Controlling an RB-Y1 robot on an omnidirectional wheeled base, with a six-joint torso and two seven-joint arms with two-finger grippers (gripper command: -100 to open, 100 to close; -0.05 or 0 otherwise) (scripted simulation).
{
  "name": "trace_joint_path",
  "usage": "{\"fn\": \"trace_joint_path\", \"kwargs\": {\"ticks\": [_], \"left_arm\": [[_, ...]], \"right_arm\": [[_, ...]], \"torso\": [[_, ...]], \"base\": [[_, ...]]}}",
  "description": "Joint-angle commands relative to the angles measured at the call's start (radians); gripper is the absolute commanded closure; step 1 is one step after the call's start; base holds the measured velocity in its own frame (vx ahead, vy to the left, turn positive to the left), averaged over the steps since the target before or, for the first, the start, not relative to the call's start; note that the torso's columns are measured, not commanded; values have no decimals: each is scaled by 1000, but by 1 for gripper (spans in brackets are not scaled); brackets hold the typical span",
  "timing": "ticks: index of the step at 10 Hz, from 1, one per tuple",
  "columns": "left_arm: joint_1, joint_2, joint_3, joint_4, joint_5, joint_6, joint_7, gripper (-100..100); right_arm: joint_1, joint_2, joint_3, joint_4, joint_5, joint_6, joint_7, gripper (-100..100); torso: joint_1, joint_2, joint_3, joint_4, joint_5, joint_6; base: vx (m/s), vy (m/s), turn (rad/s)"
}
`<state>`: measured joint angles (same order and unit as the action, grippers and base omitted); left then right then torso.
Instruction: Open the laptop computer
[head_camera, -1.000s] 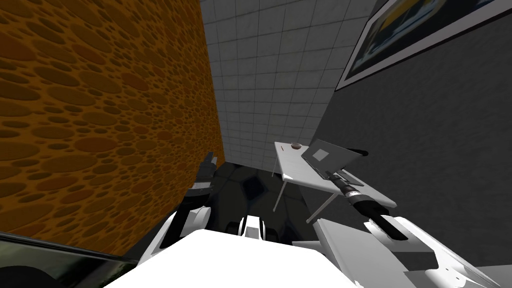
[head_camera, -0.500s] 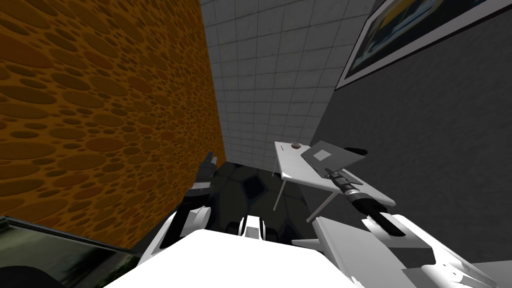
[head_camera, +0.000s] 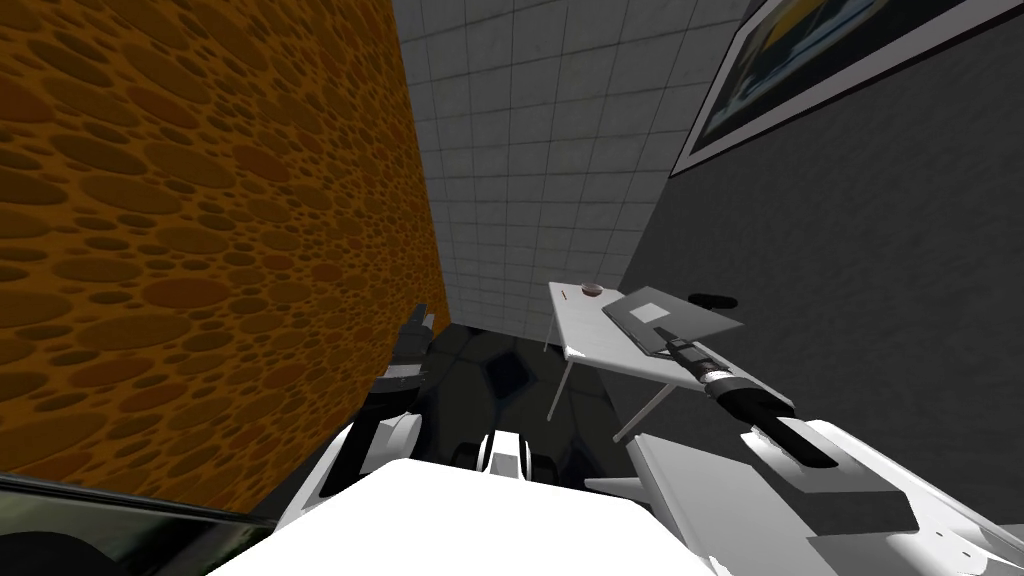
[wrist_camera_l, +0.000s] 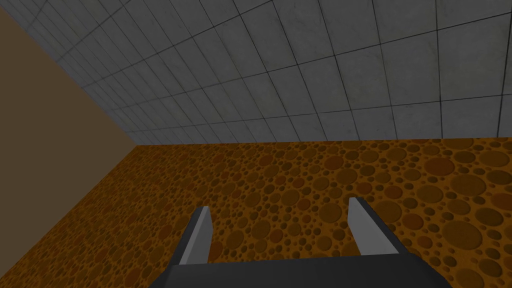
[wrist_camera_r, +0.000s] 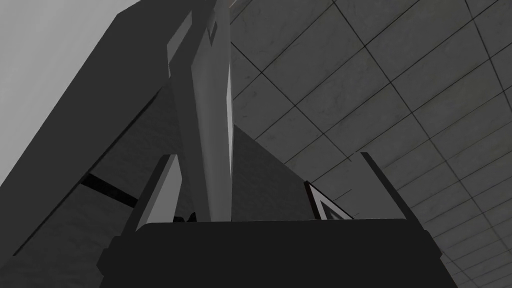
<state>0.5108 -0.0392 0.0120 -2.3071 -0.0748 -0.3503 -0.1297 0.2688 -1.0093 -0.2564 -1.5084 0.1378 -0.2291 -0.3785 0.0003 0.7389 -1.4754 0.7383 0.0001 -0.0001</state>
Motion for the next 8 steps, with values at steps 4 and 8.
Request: {"fn": "trace_joint_path", "kwargs": {"ticks": [4,8], "left_arm": [[0,0,0,0,0,0,0,0],[0,0,0,0,0,0,0,0]], "right_arm": [[11,-35,0,-22,-9,22,-29,0],[13,-34,3,-21,-9,23,-29,0]], "torso": [[1,1,0,1,1,0],[0,0,0,0,1,0]], "base": [[4,7,-7],[0,0,0]]}}
